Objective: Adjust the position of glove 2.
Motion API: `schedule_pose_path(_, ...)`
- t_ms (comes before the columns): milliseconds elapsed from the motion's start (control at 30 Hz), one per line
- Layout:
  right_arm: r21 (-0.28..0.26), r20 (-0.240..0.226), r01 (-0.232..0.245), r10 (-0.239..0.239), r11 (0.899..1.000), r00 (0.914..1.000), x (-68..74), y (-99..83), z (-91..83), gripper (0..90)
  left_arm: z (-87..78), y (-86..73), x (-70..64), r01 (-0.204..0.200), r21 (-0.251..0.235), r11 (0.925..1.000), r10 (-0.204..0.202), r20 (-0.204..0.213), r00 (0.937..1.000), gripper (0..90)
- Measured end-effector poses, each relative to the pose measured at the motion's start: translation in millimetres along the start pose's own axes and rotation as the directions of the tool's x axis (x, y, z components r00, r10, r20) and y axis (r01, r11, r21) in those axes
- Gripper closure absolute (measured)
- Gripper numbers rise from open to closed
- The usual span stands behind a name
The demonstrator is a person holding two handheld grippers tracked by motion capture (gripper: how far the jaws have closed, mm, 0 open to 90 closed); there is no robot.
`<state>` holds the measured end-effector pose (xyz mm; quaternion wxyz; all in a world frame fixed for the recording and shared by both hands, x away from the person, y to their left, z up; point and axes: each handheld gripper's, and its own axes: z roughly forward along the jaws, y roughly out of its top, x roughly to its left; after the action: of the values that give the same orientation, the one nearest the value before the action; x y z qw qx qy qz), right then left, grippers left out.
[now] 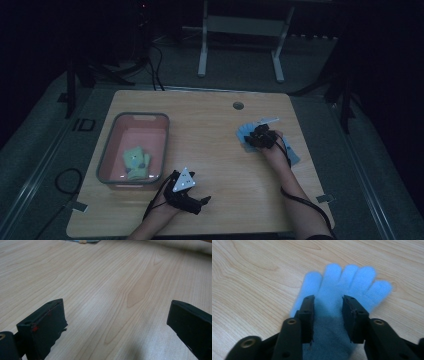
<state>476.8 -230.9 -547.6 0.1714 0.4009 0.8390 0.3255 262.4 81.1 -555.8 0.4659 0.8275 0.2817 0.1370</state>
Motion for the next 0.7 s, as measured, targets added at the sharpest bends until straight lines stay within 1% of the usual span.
schedule_pose_path(33,-0.002,0.001,-0.002,0.002,1.000,1.0000,0.5,-0.2,0.2,66.1,0.0,-0.1,0.1,0.001,-0.002,1.0000,-0.001,0.003,1.0000,2.3)
schedule_pose_path(167,-0.004,0.012,-0.010,0.010,1.000,0.9999,4.8,-0.7,0.0,78.4,-0.4,-0.1,-0.1,-0.002,-0.007,1.0000,0.002,-0.004,1.0000,2.3)
schedule_pose_path(233,-0.002,0.023,-0.022,0.022,1.000,0.9995,8.0,-0.6,-0.2,81.3,-0.3,-0.2,0.2,-0.002,-0.007,1.0000,0.002,-0.006,1.0000,2.3)
schedule_pose_path(267,-0.004,0.031,-0.029,0.030,1.000,0.9991,9.2,-0.5,-0.2,82.3,-0.3,-0.3,0.3,-0.002,-0.007,1.0000,0.002,-0.006,1.0000,2.3)
schedule_pose_path(367,-0.015,0.044,-0.079,0.079,0.997,0.9959,12.8,0.3,-3.0,83.9,0.1,-0.7,0.2,-0.007,-0.004,1.0000,0.007,-0.007,1.0000,2.3)
schedule_pose_path(433,-0.030,0.033,-0.107,0.108,0.994,0.9935,16.1,1.2,-8.3,84.3,0.3,-1.3,-0.2,-0.015,-0.005,0.9999,0.015,-0.010,0.9998,2.3)
schedule_pose_path(533,-0.041,0.038,-0.125,0.127,0.991,0.9912,23.8,3.5,-19.0,84.7,1.3,-1.7,-0.5,-0.025,-0.001,0.9997,0.025,-0.010,0.9996,2.3)
schedule_pose_path(567,-0.045,0.031,-0.129,0.130,0.991,0.9910,26.8,4.4,-23.8,84.8,1.7,-1.7,-0.4,-0.026,0.005,0.9997,0.026,-0.009,0.9996,2.3)
schedule_pose_path(633,-0.064,0.011,-0.153,0.154,0.986,0.9880,32.2,6.1,-34.2,85.2,1.6,-1.9,-0.8,-0.032,0.000,0.9995,0.032,-0.015,0.9994,2.3)
schedule_pose_path(700,-0.085,0.014,-0.158,0.159,0.984,0.9871,38.8,8.3,-45.8,86.1,1.3,-1.5,-0.8,-0.035,0.003,0.9994,0.035,-0.016,0.9993,2.3)
